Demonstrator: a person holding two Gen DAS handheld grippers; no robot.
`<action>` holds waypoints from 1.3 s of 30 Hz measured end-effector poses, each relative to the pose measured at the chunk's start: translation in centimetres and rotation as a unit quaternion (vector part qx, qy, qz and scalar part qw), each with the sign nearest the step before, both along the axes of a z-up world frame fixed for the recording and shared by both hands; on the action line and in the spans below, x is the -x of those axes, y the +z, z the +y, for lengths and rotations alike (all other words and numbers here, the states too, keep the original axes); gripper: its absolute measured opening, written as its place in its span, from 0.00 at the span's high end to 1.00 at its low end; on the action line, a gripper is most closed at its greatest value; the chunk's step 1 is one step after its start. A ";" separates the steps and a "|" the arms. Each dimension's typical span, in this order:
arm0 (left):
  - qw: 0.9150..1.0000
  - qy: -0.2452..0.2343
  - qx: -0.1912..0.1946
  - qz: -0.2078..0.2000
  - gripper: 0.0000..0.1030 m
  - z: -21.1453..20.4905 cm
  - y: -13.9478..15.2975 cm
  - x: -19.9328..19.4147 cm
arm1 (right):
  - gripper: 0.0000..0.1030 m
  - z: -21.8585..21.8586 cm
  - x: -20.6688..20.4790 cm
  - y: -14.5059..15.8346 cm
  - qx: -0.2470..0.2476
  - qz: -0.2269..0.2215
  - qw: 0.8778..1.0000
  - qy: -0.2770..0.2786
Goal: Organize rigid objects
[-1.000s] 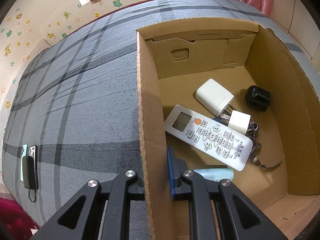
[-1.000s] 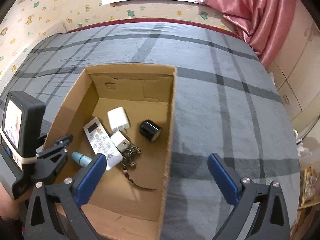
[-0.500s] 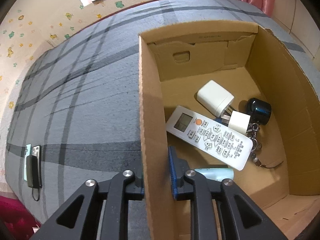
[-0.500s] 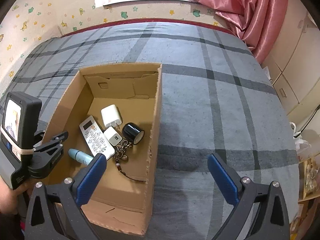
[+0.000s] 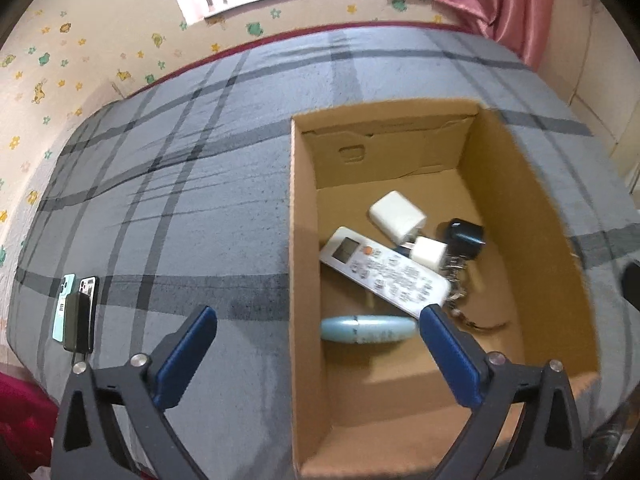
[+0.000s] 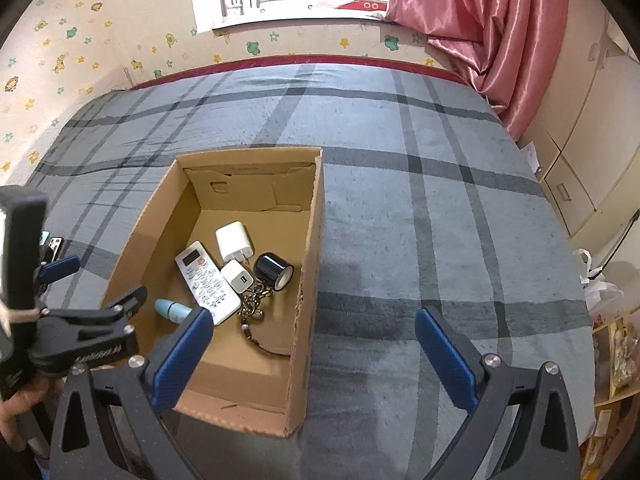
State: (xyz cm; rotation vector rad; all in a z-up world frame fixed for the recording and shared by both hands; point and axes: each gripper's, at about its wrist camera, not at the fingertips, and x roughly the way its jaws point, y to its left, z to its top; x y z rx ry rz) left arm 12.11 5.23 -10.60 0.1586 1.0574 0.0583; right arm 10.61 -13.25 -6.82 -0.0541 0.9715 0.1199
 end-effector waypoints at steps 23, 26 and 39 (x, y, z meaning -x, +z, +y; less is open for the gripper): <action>0.996 0.027 0.020 -0.088 0.00 -3.0 8.9 11.5 | 0.00 -2.3 8.9 6.5 -0.014 -0.041 0.999 -0.002; 0.995 0.018 0.021 -0.095 0.00 -3.7 9.4 12.7 | 0.00 -2.4 9.8 6.8 -0.013 -0.048 0.999 -0.002; 0.994 -0.005 0.027 -0.106 0.00 -5.2 10.0 14.9 | 0.00 -2.9 11.8 7.3 -0.013 -0.062 0.998 -0.006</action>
